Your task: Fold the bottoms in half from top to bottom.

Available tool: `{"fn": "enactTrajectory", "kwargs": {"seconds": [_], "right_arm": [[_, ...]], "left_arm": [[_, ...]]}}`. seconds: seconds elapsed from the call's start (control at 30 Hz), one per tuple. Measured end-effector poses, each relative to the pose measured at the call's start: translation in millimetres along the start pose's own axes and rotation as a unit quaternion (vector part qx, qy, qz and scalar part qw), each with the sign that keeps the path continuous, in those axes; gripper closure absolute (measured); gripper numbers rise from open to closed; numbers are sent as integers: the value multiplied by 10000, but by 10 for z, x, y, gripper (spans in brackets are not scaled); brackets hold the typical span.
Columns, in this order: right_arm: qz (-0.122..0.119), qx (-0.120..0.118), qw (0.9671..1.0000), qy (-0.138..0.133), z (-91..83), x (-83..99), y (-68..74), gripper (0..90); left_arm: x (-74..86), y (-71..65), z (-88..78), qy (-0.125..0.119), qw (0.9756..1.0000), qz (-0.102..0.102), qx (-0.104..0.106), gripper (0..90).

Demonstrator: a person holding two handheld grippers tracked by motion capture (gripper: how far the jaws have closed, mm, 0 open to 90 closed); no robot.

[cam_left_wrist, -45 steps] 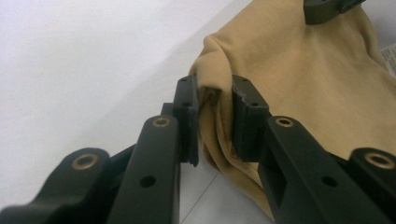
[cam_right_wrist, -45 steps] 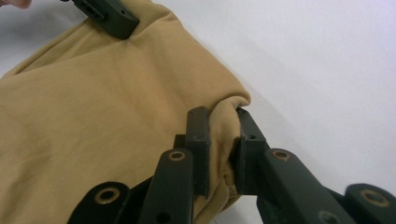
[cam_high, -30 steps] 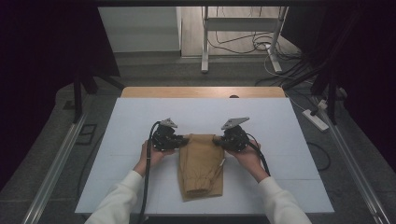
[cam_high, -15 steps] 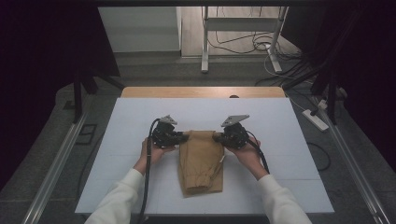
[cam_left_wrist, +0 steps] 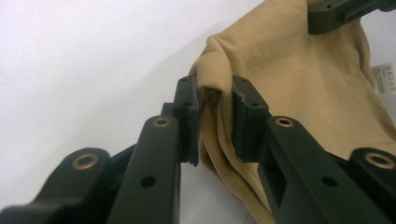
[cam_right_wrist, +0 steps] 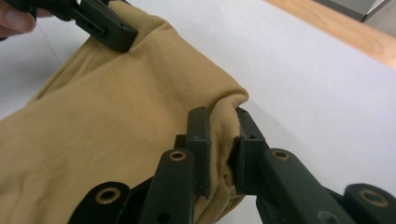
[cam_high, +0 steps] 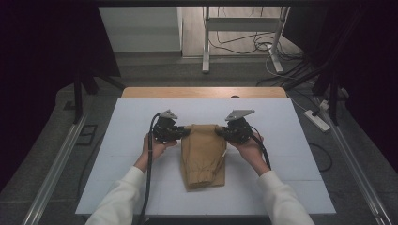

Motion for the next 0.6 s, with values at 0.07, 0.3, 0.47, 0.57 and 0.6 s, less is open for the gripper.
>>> {"fn": "enactTrajectory", "kwargs": {"seconds": [0.07,0.3,0.47,0.57,0.6], "right_arm": [[-1,5,10000,-26,8,-19,-10,793],[-15,16,10000,-28,52,-12,-37,793],[-15,31,10000,-31,57,-24,-62,793],[-17,67,10000,-67,50,-51,-83,793],[-20,77,9999,-93,48,-62,-94,794]], "left_arm": [[-7,12,-5,-6,10000,-2,-4,741],[-10,35,15,14,10000,-5,-30,740],[-40,54,25,-15,10000,20,-32,740],[-96,73,46,-2,9999,124,-56,740],[-126,87,60,-9,9999,142,-59,740]]}}
Point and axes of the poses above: each handheld gripper's, and its own axes: z roughly forward along the jaws, x roughly out of its underside, y roughly to its left, the point moved 3 cm from there along z, roughly forward along the jaws, and after that the axes turned 10 degrees about -y, right-handed, at the moved point
